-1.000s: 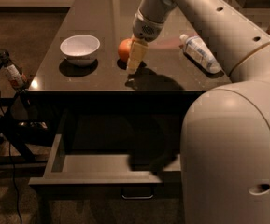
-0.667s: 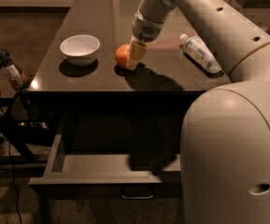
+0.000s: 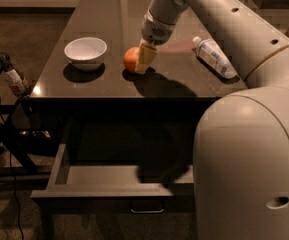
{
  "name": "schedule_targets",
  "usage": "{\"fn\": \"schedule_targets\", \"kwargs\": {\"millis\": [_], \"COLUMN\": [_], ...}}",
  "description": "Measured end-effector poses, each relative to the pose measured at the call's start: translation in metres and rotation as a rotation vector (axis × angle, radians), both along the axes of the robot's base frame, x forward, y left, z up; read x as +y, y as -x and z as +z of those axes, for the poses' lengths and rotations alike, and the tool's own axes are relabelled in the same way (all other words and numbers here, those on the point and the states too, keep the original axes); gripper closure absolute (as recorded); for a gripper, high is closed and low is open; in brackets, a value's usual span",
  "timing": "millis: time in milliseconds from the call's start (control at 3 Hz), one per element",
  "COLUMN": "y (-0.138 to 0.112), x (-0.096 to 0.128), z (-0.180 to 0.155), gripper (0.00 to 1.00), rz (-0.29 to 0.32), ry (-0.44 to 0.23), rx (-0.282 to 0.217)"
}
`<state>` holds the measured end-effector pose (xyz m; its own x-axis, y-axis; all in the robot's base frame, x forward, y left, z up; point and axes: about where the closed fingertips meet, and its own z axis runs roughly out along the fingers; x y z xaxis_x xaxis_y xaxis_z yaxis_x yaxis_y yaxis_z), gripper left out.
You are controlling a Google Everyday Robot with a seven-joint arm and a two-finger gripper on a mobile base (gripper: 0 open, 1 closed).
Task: Place orange into top drawer
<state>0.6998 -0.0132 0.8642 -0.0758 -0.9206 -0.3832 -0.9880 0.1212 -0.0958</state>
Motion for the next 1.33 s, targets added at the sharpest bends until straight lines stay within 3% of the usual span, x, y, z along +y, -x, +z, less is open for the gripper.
{"fn": "schedule_targets", "kwargs": {"millis": [333, 1000, 1333], "y": [0.0, 0.032, 0.096], "x": [0.0, 0.004, 0.004], "z": [0.0, 0.029, 0.063], "gripper": [1.0, 1.0, 1.0], "rz": [0.0, 0.01, 0.014], "ry": [0.0, -0.024, -0.023], "rx": [0.0, -0.097, -0.147]}}
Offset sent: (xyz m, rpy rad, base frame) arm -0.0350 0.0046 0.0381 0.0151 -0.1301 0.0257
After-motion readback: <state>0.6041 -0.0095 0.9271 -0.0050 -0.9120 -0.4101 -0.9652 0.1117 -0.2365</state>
